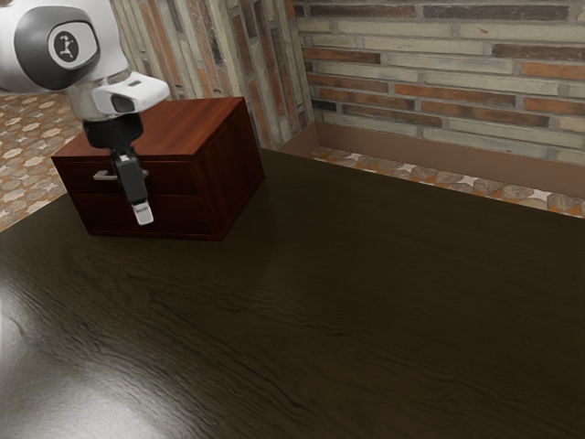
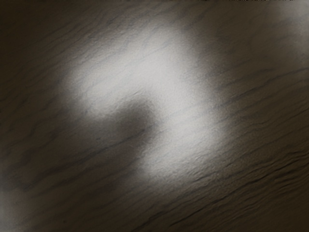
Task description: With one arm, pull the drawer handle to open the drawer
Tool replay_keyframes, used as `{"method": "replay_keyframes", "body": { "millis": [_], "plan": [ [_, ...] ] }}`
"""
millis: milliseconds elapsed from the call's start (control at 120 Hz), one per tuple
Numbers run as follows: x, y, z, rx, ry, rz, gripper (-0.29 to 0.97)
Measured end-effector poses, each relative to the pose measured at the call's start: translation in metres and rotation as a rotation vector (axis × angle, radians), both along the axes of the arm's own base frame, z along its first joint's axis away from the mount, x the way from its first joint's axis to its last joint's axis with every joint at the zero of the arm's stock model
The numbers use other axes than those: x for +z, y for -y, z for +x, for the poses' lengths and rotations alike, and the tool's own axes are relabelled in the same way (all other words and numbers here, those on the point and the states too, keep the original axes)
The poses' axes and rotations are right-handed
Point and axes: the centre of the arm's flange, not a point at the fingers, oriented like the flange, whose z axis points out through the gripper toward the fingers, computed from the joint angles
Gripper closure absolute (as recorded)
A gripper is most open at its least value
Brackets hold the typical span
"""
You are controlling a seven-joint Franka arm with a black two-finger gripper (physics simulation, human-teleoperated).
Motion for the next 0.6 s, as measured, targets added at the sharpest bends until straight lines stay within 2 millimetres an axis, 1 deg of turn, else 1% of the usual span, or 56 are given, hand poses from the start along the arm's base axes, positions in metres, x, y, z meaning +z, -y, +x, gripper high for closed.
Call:
{"method": "replay_keyframes", "body": {
  "millis": [175, 275, 325, 400, 450, 492, 600],
  "plan": [
    [0.002, -0.003, 0.002, -0.055, 0.028, -0.002, 0.00],
    [0.000, -0.015, 0.000, -0.061, 0.030, -0.002, 0.00],
    [0.000, -0.031, -0.005, -0.054, 0.032, -0.002, 0.00],
    [-0.002, -0.075, -0.019, -0.034, 0.049, 0.005, 0.00],
    [-0.006, -0.099, -0.022, -0.048, 0.069, 0.018, 0.00],
    [-0.011, -0.110, -0.019, -0.082, 0.090, 0.033, 0.00],
    [-0.021, -0.129, -0.004, -0.196, 0.151, 0.080, 0.00]
  ]
}}
